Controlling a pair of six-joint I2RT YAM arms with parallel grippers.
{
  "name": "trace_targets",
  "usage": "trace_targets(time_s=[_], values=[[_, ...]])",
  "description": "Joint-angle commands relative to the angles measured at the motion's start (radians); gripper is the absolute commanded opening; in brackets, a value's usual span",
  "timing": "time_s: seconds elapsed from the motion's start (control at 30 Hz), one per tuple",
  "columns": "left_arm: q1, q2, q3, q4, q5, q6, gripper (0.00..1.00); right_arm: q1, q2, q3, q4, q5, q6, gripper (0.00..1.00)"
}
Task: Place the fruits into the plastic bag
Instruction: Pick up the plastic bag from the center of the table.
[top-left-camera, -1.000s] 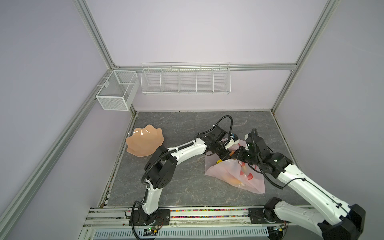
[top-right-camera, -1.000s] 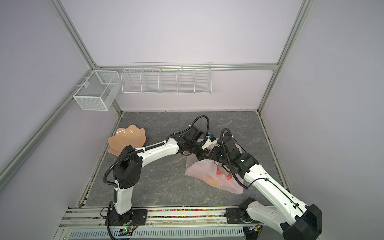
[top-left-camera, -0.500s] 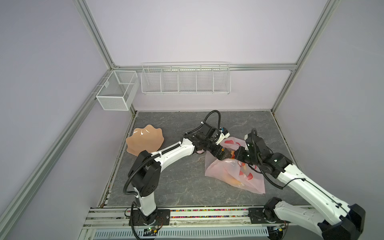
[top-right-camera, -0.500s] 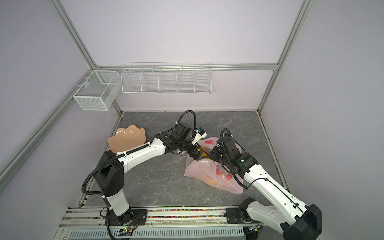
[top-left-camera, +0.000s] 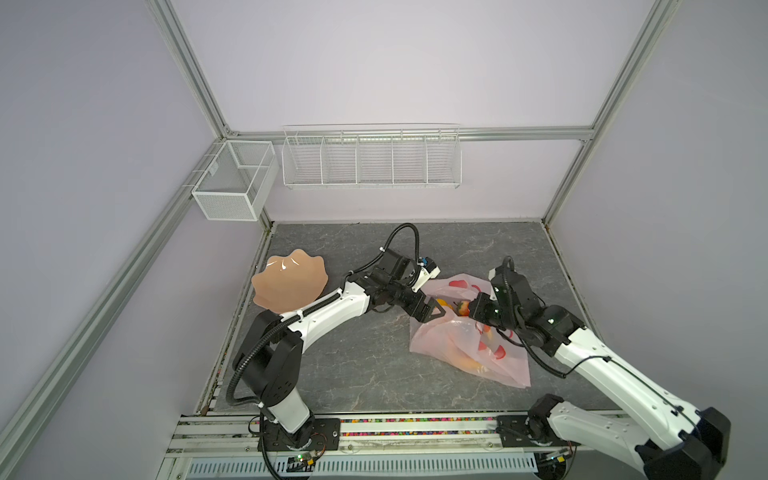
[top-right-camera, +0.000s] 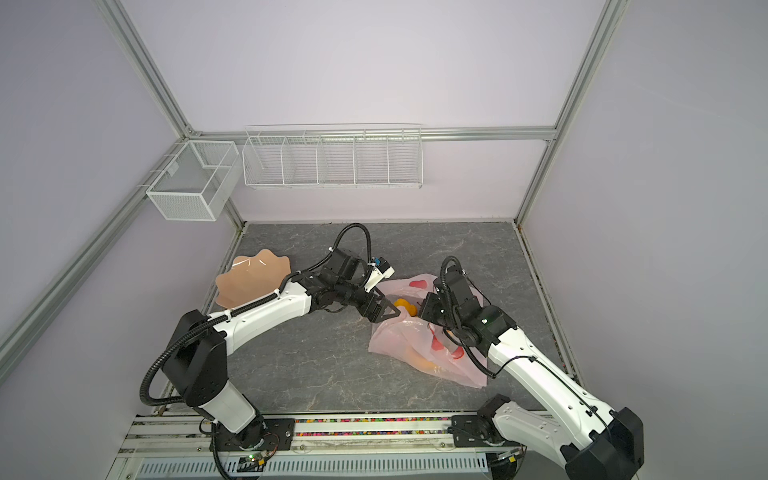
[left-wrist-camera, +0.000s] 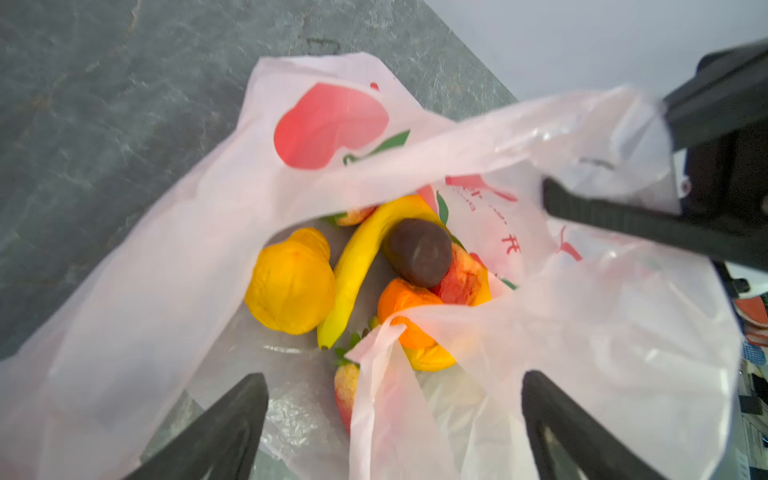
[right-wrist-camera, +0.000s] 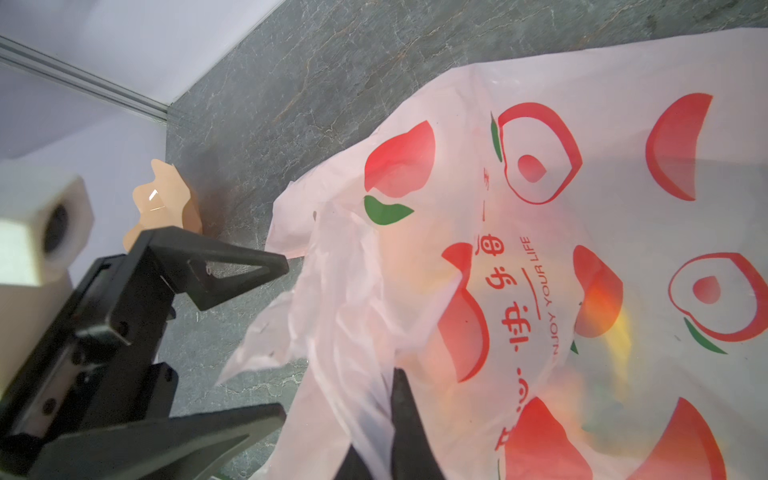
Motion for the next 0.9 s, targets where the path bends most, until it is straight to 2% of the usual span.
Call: trace_targets(time_s=[0.0, 0.27, 0.5, 0.6, 0.63, 0.73, 0.77, 0.87], values=[[0.010, -0.013, -0.019, -0.017, 0.042, 0.066, 0.94, 0.002, 0.009, 0.000, -0.020, -0.009, 0.001, 0.07], [-0.007, 0.043, -0.016, -0.040, 0.042, 0.092, 0.93, 0.002, 0.019, 0.003, -0.014, -0.009, 0.000, 0.07], [-0.065, 0.109, 0.008, -0.019, 0.043, 0.084, 0.88, 0.001, 0.016, 0.002, -0.016, -0.004, 0.003, 0.07], [-0.075, 0.123, 0.019, -0.005, 0.055, 0.069, 0.73, 0.002, 0.016, 0.002, -0.016, -0.003, 0.006, 0.07], [-0.074, 0.124, 0.022, -0.003, 0.055, 0.064, 0.61, 0.002, 0.016, 0.001, -0.019, -0.001, 0.006, 0.07], [-0.075, 0.099, 0.016, 0.006, 0.044, 0.049, 0.12, 0.002, 0.015, 0.004, -0.022, 0.002, 0.009, 0.07], [-0.074, 0.084, 0.012, 0.005, 0.035, 0.046, 0.04, 0.003, 0.016, 0.006, -0.025, 0.003, 0.010, 0.07], [-0.072, 0.012, -0.020, 0.012, -0.024, 0.020, 0.01, 0.001, 0.016, 0.021, -0.048, 0.015, 0.006, 0.09]])
